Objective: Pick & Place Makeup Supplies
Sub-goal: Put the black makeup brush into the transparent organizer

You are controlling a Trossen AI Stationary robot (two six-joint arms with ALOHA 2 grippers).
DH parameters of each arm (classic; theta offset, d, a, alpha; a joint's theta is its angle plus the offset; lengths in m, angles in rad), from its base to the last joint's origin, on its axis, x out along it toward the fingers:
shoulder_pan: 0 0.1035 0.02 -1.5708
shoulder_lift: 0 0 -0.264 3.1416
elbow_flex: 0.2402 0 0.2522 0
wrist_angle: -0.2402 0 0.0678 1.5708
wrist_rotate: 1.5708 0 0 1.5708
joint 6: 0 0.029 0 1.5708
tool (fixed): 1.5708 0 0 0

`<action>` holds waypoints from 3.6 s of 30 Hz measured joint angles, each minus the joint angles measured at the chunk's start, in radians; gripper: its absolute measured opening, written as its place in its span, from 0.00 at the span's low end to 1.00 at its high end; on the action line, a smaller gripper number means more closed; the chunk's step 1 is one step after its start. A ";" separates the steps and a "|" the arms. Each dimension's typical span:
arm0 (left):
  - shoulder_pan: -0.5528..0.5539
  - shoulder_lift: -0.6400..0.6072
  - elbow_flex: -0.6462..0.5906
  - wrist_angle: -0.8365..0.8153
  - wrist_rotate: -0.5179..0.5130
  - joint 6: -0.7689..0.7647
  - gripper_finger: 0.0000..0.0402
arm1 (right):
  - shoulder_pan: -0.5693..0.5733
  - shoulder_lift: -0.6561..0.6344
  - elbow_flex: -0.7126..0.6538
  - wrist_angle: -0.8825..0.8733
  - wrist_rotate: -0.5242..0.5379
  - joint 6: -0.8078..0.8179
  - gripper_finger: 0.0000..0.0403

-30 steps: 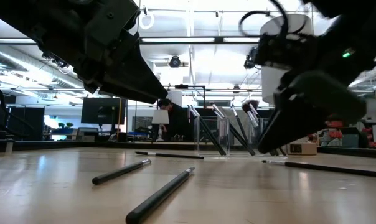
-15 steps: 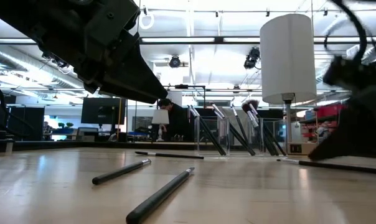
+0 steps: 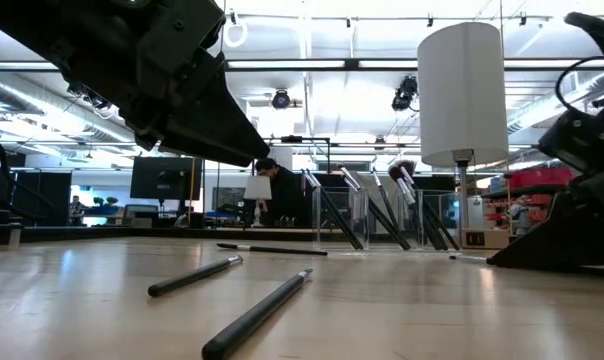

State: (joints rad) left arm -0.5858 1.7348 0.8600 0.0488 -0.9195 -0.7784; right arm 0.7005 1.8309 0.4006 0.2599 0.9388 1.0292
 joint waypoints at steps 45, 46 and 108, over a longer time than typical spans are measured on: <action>-0.011 0.000 0.000 0.007 0.004 0.137 0.48 | 0.045 -0.105 -0.019 0.649 -0.149 -0.565 0.01; -0.015 0.000 -0.001 0.013 0.006 0.167 0.48 | 0.045 -0.105 -0.018 0.706 -0.173 -0.610 0.01; 0.106 0.198 0.241 0.823 0.573 1.070 0.14 | -0.039 -0.109 0.033 1.203 -0.593 -1.038 0.02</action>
State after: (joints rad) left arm -0.4793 1.9331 1.1011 0.8721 -0.3462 0.2914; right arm 0.6613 1.7218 0.4335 1.4631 0.3462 -0.0090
